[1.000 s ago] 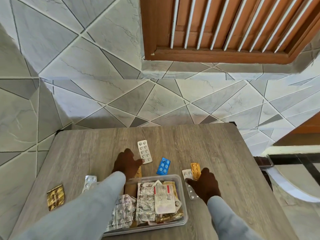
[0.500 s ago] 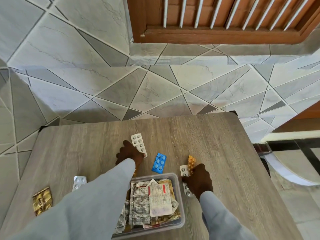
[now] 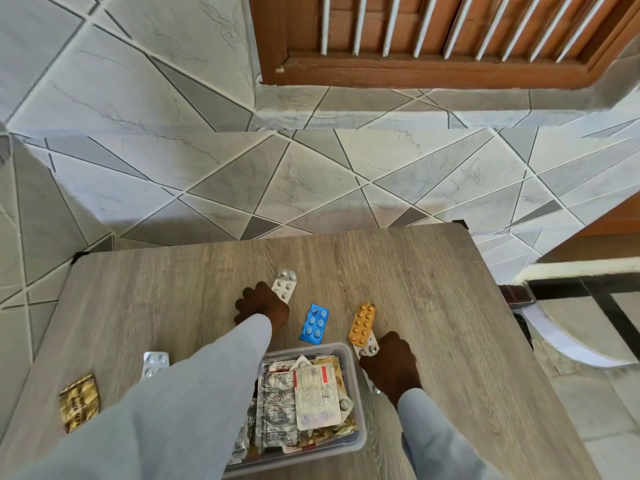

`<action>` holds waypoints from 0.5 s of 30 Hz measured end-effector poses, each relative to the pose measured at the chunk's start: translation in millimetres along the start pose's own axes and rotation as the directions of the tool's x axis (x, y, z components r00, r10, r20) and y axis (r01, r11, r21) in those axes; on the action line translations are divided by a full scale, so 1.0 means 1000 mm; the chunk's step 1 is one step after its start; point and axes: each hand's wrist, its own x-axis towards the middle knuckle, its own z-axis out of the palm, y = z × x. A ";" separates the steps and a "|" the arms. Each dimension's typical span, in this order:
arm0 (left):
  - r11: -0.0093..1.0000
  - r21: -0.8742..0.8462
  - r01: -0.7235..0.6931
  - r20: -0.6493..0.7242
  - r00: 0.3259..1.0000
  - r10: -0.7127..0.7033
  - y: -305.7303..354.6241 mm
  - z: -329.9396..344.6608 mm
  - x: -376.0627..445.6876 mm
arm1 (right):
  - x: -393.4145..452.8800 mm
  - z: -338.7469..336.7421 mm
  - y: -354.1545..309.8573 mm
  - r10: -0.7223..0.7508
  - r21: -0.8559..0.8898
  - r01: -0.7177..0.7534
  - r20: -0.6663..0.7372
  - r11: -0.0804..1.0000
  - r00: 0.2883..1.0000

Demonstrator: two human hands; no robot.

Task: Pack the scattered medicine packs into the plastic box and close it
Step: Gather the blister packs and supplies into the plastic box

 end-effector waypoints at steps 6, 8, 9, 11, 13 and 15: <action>0.995 0.038 -0.093 -0.086 0.992 0.096 -0.005 0.000 -0.004 | 0.010 -0.012 -0.005 0.050 0.123 -0.057 0.058 0.991 0.997; 0.989 0.097 -0.108 -0.085 0.990 0.117 -0.005 0.003 -0.004 | 0.011 -0.014 -0.010 0.076 0.120 -0.080 0.041 0.989 0.996; 0.987 0.111 -0.113 -0.083 0.989 0.123 -0.005 0.003 -0.004 | 0.010 -0.013 -0.013 0.078 0.077 -0.081 0.033 0.994 0.996; 0.989 0.112 -0.094 -0.066 0.993 0.102 -0.003 0.004 -0.003 | 0.008 -0.010 -0.018 0.054 -0.044 -0.053 0.022 0.998 0.998; 0.993 0.103 -0.063 -0.047 0.997 0.069 -0.003 0.003 0.002 | 0.007 -0.004 -0.021 0.026 -0.128 -0.025 0.009 0.991 1.000; 0.996 0.062 -0.057 -0.028 0.998 0.059 -0.005 0.003 0.008 | 0.007 0.000 -0.021 0.012 -0.143 -0.013 -0.004 0.990 1.000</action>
